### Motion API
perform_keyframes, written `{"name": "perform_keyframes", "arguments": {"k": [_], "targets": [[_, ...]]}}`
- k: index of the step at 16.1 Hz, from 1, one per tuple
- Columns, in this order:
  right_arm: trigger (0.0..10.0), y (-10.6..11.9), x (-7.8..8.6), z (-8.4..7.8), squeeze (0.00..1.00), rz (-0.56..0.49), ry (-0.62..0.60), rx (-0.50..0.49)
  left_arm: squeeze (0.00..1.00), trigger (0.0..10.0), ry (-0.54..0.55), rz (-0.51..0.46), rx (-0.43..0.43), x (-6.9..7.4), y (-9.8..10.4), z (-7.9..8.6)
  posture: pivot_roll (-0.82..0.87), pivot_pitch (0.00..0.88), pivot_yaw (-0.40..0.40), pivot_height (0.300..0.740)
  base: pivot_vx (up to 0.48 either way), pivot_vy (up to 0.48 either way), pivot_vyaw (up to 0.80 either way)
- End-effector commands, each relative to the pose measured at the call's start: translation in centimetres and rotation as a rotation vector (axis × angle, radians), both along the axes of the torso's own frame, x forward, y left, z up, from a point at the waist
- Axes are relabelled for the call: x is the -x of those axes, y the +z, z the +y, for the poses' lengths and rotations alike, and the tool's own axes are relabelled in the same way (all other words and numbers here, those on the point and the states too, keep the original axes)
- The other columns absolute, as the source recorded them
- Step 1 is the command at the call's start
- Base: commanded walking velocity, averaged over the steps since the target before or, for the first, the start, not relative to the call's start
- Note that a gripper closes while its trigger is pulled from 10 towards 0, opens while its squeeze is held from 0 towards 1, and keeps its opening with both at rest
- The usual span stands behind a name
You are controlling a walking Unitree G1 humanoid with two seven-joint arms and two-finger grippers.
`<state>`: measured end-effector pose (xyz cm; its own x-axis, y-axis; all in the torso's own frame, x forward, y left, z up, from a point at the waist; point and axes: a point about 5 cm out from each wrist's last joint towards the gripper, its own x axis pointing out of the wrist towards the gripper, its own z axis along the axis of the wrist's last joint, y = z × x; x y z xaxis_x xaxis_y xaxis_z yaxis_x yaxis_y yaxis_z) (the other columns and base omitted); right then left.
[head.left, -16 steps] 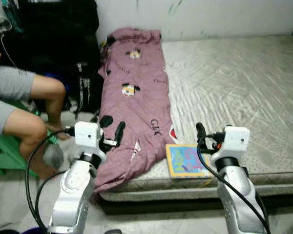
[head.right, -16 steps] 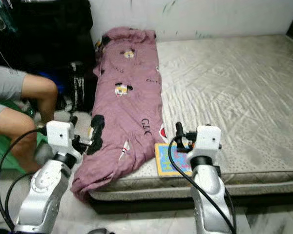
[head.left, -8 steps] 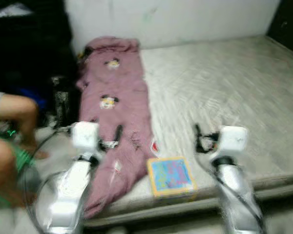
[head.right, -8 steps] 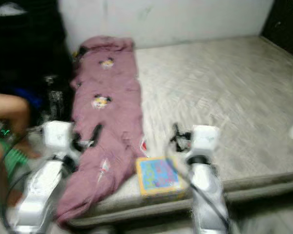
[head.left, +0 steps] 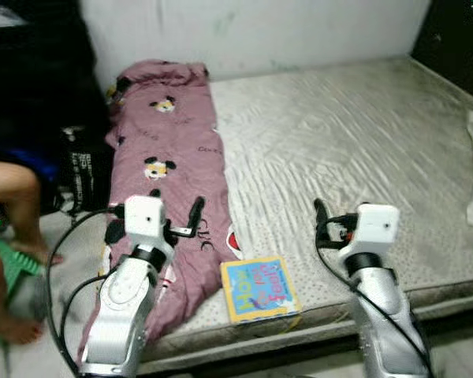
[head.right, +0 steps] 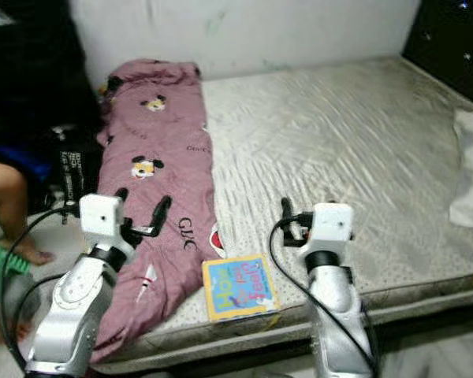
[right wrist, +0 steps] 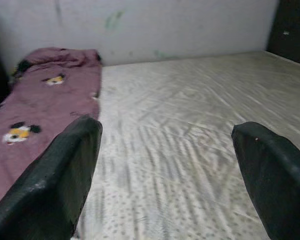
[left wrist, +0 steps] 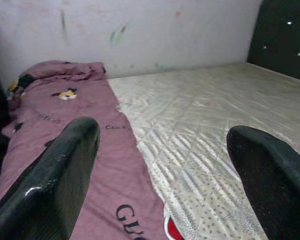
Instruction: Clean up the room
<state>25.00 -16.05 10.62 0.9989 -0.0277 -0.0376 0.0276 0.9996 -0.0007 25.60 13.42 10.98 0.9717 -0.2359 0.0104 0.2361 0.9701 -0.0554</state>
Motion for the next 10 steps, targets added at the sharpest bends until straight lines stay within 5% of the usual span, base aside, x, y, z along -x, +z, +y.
{"name": "perform_keyframes", "arguments": {"k": [1,10], "targets": [[10.0,0.20,-0.17,0.17,0.00,-0.007,0.009,0.003,0.00,10.0,0.014,0.004,-0.003,-0.01,-0.01,0.43,0.00,0.000,0.050,0.740,0.000,0.000,0.00],[10.0,0.16,-0.48,0.21,0.00,-0.006,0.010,0.001,0.00,10.0,0.009,0.003,-0.010,-0.20,-0.02,0.29,0.00,0.000,0.048,0.740,0.000,0.000,0.08]]}}
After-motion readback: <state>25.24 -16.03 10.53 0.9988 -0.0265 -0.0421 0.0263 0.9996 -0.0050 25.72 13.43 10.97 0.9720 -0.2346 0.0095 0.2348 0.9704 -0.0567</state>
